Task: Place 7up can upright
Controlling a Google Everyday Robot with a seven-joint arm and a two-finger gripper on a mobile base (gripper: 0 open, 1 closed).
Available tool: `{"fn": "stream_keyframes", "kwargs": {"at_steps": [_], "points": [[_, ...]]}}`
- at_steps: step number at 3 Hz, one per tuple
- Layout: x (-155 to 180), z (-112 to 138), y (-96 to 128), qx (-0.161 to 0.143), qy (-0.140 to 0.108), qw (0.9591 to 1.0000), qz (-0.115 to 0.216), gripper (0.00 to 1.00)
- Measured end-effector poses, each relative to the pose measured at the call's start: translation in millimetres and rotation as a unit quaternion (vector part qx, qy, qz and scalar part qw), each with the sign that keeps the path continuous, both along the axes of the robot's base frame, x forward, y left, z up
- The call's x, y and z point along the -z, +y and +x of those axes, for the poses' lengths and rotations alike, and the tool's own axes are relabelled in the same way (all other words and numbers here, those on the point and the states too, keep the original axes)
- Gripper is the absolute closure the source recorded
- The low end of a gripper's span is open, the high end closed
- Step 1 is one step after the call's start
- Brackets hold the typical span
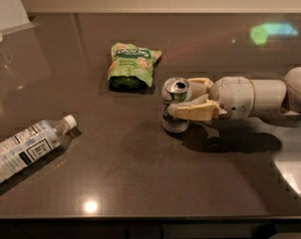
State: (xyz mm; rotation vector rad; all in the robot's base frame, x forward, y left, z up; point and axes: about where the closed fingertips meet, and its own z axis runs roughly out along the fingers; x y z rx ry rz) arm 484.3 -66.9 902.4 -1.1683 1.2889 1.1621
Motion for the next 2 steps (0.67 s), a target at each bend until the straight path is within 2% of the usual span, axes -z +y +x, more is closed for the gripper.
{"fn": "stream_keyframes", "kwargs": {"at_steps": [1,2], "points": [[-0.8,-0.4,2.3,-0.002,0.0,1.0,0.0,0.05],[-1.3,-0.7,3.9,-0.004,-0.001,1.0,0.0,0.0]]}}
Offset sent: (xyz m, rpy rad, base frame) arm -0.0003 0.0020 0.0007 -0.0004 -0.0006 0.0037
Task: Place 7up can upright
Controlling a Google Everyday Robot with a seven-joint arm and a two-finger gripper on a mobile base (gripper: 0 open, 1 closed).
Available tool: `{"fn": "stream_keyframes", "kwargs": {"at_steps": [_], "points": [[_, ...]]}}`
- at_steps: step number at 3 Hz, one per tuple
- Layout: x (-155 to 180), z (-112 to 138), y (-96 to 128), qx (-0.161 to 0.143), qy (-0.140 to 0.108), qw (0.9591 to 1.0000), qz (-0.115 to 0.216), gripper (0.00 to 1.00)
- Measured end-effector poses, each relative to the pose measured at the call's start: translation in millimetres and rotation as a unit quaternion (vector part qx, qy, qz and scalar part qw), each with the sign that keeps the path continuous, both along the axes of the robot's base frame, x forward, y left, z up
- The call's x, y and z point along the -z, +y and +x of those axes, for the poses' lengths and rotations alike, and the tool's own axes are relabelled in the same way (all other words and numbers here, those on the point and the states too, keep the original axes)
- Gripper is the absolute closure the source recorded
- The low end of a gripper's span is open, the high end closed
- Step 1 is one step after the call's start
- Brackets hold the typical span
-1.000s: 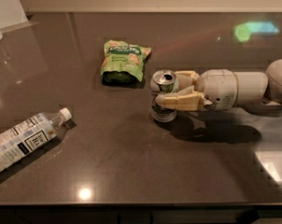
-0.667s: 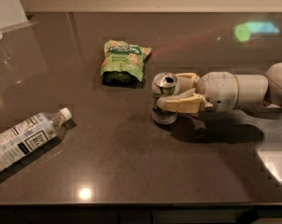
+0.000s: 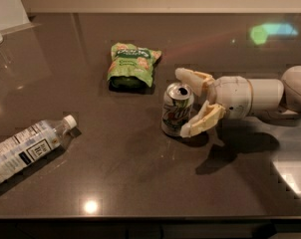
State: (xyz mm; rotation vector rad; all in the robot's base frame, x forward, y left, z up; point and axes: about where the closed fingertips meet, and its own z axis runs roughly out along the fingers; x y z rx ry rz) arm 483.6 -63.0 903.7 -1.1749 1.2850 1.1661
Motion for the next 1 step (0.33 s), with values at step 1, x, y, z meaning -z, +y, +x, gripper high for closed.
{"fn": "stream_keyframes", "kwargs": {"at_steps": [1], "points": [[0.0,0.0,0.1,0.0,0.0,1.0,0.0,0.0]]}}
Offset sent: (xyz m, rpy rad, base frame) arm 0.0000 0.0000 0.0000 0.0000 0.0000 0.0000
